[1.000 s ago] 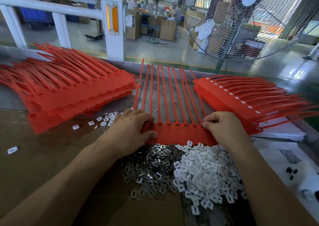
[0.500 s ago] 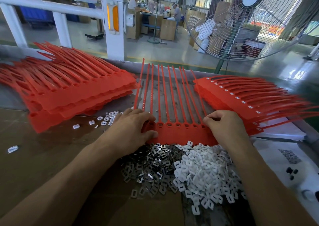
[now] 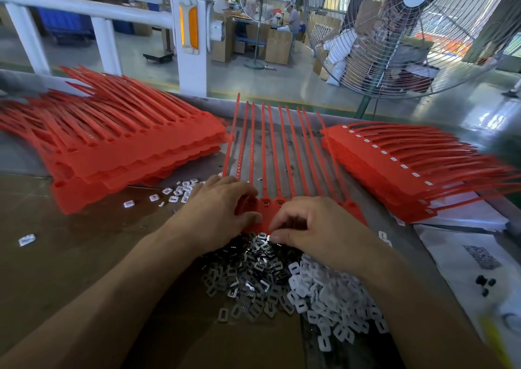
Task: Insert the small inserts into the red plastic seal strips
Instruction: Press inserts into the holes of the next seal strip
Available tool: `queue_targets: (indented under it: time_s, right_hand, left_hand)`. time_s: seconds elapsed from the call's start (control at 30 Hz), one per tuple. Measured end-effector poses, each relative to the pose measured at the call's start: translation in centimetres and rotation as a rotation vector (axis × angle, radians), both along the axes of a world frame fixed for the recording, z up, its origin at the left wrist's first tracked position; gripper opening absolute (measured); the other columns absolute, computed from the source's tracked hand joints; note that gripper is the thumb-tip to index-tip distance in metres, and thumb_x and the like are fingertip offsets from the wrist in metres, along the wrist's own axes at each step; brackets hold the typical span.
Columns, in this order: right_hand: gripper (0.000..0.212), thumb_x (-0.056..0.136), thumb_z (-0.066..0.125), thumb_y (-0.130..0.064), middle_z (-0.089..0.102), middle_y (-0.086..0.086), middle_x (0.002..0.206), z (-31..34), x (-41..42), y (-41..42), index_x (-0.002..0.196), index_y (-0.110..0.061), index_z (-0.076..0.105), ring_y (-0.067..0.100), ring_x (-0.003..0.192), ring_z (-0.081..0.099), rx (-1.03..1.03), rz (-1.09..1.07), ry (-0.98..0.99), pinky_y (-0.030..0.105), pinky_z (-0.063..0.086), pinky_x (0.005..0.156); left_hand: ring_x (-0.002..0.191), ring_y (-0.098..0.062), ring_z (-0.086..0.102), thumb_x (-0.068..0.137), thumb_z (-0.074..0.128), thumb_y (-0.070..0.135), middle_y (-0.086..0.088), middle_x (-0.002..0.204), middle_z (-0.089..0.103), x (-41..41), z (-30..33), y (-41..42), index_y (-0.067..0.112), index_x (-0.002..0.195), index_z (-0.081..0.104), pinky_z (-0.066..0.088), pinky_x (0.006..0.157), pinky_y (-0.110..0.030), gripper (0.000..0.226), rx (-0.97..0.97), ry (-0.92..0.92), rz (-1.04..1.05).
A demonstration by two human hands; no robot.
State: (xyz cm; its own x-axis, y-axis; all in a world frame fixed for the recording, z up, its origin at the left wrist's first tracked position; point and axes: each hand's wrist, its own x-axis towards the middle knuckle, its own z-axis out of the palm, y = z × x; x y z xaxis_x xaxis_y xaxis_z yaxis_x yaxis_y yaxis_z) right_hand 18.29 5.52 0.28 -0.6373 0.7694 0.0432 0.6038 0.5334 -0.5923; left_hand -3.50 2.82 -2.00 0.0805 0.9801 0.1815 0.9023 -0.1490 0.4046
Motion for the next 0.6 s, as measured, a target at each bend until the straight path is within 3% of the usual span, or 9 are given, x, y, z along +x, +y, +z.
queue_targets:
  time_s: [0.3,0.6]
  right_hand:
    - [0.009,0.087,0.081,-0.038,0.066,-0.013,0.090,-0.1,-1.1,-0.7,0.090,-0.033,0.075,0.002,0.082,0.064,0.044,-0.060,0.005,0.031,0.056,0.079]
    - [0.004,0.089,0.078,-0.035,0.062,-0.014,0.094,-0.5,-2.3,-1.1,0.091,-0.033,0.076,0.003,0.086,0.060,0.097,-0.035,-0.042,0.038,0.054,0.084]
  left_hand:
    - [0.126,-0.015,0.041,0.089,0.063,0.057,0.011,0.134,0.054,-0.1,-0.3,0.2,0.037,0.135,0.054,0.033,0.111,-0.044,0.051,0.014,0.006,0.002]
    - [0.128,-0.015,0.040,0.091,0.061,0.055,0.012,0.135,0.053,-0.1,-0.4,0.3,0.038,0.137,0.053,0.033,0.112,-0.044,0.050,0.014,0.013,0.002]
